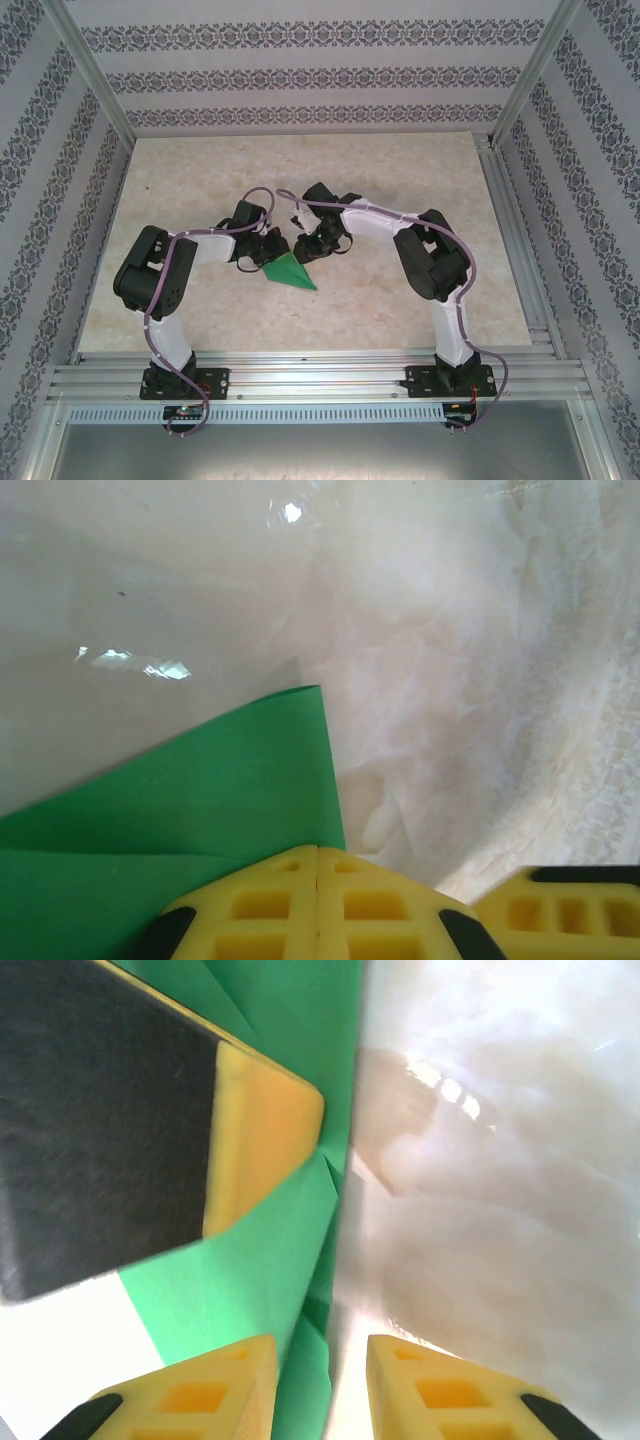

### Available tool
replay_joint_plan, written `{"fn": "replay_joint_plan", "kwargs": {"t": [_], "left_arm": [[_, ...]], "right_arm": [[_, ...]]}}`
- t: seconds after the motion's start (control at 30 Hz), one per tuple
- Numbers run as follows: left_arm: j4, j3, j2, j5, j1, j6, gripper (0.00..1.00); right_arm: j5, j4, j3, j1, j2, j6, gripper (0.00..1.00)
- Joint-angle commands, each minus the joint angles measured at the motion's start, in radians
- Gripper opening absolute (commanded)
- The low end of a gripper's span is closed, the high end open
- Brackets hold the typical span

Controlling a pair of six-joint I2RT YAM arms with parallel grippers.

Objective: Fold a paper plane with a square sheet of paper (fold left side to right side)

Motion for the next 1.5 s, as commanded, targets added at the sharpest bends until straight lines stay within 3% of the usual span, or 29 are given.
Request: {"fn": "replay_joint_plan", "kwargs": {"t": [0.0,0.2,0.4,0.7,1.1,1.47], "left_arm": [[-0.080,-0.044,0.019,-0.079,-0.007,0.029,0.02],[-0.083,-0.038,0.022,-0.079,-0.006,0.032,0.02],[-0.087,-0.036,0.023,-0.081,-0.007,0.036,0.02],[-0.085,-0.035,0.024,-0.081,-0.007,0.036,0.02],[-0.094,-0.032,0.030,-0.089,-0.006,0.044,0.02],[-0.090,-0.029,0.046,-0.094,-0.006,0.046,0.02]], "right_arm": [[0.044,0.002,-0.050,0.001,-0.114,0.037,0.29],[-0.031,0.137,-0.170,0.063,-0.166,0.141,0.23],[-0.049,0.178,-0.141,0.104,-0.094,0.172,0.23],[-0.042,0.173,-0.181,0.095,-0.047,0.164,0.23],[-0.021,0.152,-0.256,0.074,-0.088,0.134,0.23],[-0.076,0.175,-0.325,0.028,-0.139,0.122,0.24]]}}
